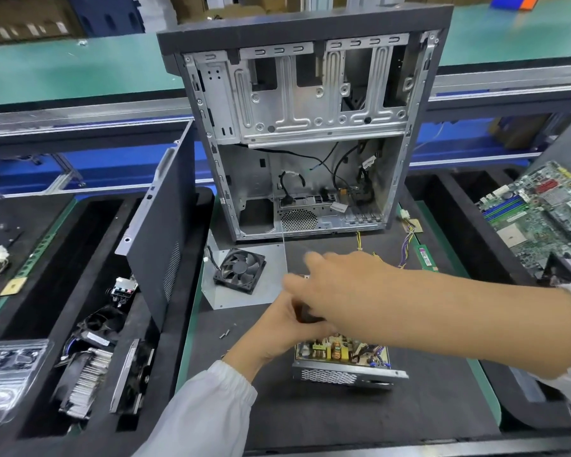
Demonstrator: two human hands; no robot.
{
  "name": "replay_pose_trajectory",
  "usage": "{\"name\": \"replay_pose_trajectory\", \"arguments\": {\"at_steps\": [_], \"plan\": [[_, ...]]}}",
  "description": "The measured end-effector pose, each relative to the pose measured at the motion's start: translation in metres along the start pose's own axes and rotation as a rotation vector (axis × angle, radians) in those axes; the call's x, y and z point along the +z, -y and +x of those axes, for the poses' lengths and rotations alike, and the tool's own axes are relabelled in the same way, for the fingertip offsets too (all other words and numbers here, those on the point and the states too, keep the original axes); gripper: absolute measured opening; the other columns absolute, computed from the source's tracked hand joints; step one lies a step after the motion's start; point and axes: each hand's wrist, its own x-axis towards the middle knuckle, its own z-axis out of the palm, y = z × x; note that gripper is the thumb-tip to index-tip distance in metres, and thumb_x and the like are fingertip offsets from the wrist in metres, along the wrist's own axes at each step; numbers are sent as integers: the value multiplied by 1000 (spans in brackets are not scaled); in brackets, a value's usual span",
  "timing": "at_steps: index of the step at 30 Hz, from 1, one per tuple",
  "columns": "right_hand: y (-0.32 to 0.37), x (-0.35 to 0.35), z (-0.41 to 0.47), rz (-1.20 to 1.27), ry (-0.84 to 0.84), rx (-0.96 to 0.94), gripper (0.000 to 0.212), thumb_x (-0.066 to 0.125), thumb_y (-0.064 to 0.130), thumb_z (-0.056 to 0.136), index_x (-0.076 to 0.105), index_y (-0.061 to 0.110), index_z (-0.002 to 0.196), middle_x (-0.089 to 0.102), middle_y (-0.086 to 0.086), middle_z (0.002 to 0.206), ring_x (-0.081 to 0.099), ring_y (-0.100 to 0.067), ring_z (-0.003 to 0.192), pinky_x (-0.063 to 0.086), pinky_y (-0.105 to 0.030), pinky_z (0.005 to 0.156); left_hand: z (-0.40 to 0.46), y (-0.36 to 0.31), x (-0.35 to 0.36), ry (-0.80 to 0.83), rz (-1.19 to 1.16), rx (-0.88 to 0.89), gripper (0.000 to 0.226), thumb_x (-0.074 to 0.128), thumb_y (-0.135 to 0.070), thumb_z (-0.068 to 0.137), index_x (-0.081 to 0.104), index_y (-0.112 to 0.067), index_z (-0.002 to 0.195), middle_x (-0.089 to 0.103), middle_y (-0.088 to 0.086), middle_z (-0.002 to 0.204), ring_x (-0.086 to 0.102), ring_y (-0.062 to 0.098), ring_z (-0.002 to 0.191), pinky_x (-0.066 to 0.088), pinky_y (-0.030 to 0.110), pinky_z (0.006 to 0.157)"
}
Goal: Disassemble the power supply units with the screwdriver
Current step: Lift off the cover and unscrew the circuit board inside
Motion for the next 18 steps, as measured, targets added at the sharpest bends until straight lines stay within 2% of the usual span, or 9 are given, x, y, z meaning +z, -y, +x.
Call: {"name": "replay_pose_trajectory", "arguments": {"at_steps": [3,5,6,8,9,12,14,16,18], "plan": [[-7,-5,-7,170,13,-123,48,64,32,87,32,26,123,33,-4,109,43,-23,88,26,-28,49,1,4,0,-25,10,-28,46,79,-12,64,58,-28,102,72,-15,93,66,-5,88,51,15,74],[-3,-4,-1,111,-39,18,50,62,45,87,35,20,121,37,-6,95,52,-27,83,29,-29,48,2,1,2,-14,19,-3,31,78,-20,66,67,-27,94,71,-4,92,66,7,86,52,25,76],[-1,-5,3,43,-65,77,41,57,41,91,40,16,119,45,-8,93,57,-30,87,33,-29,51,2,-1,3,14,3,12,26,77,-23,67,73,-32,90,72,-5,88,65,8,86,54,32,79],[3,-2,10,-41,-39,116,26,46,29,97,53,10,114,58,-8,104,60,-32,100,38,-30,59,1,-4,3,26,1,38,29,77,-17,69,75,-42,85,71,-13,81,63,3,82,53,25,76],[5,-2,11,-56,-18,108,24,47,26,98,55,11,114,59,-8,108,60,-32,100,37,-29,57,1,-3,2,17,5,38,31,77,-11,72,75,-38,85,70,-12,77,62,4,79,52,23,73],[-3,-3,1,42,39,-47,37,59,20,90,40,22,121,36,-4,106,49,-26,91,25,-28,47,0,4,-4,11,-53,4,31,75,1,72,64,-18,94,70,-6,82,66,7,82,52,21,73],[-8,-7,-4,193,55,-121,51,66,34,86,32,28,125,26,-1,104,44,-23,88,32,-29,52,-1,5,-4,7,-56,-4,39,75,-2,67,67,-28,94,72,-9,85,66,0,83,52,17,73],[-5,-9,-1,141,0,-2,58,62,54,84,34,23,123,31,-3,92,47,-23,79,31,-29,50,-1,4,-4,12,-31,14,31,75,-8,71,72,-36,83,69,-4,82,64,6,80,51,21,73],[0,-8,5,-43,-77,69,39,50,48,95,45,15,116,43,-6,82,58,-28,84,35,-29,50,0,1,-3,37,-33,24,24,74,-7,76,75,-31,81,69,-4,79,64,8,79,52,25,74]]}}
